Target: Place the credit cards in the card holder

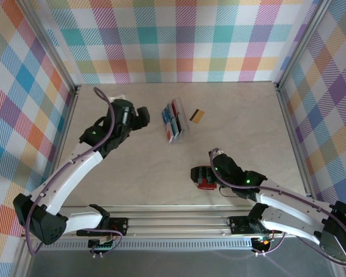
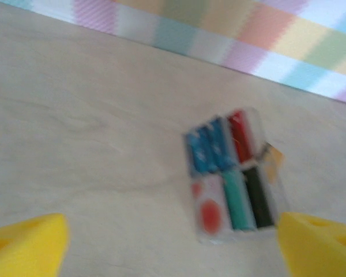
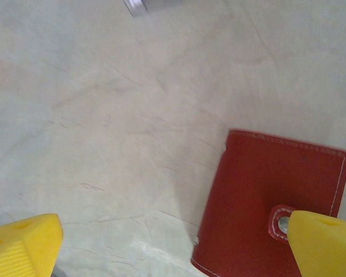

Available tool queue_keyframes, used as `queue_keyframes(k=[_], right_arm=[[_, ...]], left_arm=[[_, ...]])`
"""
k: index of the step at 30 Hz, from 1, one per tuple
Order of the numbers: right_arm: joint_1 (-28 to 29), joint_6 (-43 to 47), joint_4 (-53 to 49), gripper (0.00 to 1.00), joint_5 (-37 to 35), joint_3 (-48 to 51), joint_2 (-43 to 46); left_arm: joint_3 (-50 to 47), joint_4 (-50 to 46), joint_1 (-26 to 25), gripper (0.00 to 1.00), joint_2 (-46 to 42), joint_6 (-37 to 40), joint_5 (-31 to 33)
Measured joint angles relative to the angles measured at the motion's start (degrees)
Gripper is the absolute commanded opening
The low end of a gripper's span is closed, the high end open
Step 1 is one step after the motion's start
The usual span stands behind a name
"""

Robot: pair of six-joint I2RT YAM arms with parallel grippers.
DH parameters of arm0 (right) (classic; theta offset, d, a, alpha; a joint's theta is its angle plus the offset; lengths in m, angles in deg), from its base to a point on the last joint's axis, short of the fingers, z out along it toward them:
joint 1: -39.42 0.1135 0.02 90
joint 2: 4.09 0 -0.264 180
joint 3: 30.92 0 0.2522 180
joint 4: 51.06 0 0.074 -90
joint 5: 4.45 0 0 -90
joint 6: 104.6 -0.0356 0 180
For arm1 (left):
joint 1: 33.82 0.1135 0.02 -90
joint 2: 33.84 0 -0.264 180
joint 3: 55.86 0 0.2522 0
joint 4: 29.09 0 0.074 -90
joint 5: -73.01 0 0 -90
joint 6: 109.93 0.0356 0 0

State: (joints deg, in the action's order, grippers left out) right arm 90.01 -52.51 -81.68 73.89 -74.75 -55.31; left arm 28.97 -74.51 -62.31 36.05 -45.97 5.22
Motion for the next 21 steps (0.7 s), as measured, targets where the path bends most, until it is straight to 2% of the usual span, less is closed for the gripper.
queue_keyframes(k=[2, 5, 8, 10, 12, 15, 16, 19, 21], right_arm=[[0.0, 1.0, -1.9, 1.0, -2.0, -2.6, 0.9], [-0.5, 2.3, -6.0, 1.0, -8.9, -7.5, 1.2], [-2.1, 4.5, -7.9, 1.0, -20.3, -11.8, 1.4], [-5.0, 10.3, -4.9, 1.0, -27.8, -11.8, 2.8], [-9.6, 17.7, 1.9, 1.0, -31.7, -9.0, 4.8], [-18.7, 28.1, 12.1, 1.0, -30.8, -2.0, 7.7], [-21.6, 29.9, 14.2, 1.0, -29.6, 0.1, 8.2], [-31.0, 32.8, 19.7, 1.0, -22.1, 5.1, 7.8], [-35.0, 33.7, 24.3, 1.0, -19.4, 7.8, 5.9]], left_arm=[[0.3, -1.2, 2.9, 1.0, 0.2, 0.6, 1.3], [-0.8, -0.7, 7.0, 1.0, 0.9, 1.6, 2.4], [-8.5, 6.5, 9.2, 1.0, -0.6, 2.8, 4.4], [-16.2, 13.2, 9.9, 1.0, -2.3, 5.1, 4.8], [-22.1, 17.8, 10.0, 1.0, -3.0, 8.2, 4.6], [-26.1, 22.0, 10.3, 0.93, -2.9, 11.6, 4.4], [-26.8, 23.8, 10.5, 1.0, -2.8, 12.7, 4.5], [-28.9, 29.9, 11.0, 1.0, -2.5, 15.6, 5.1], [-30.9, 33.9, 11.1, 1.0, -1.6, 17.1, 6.1]])
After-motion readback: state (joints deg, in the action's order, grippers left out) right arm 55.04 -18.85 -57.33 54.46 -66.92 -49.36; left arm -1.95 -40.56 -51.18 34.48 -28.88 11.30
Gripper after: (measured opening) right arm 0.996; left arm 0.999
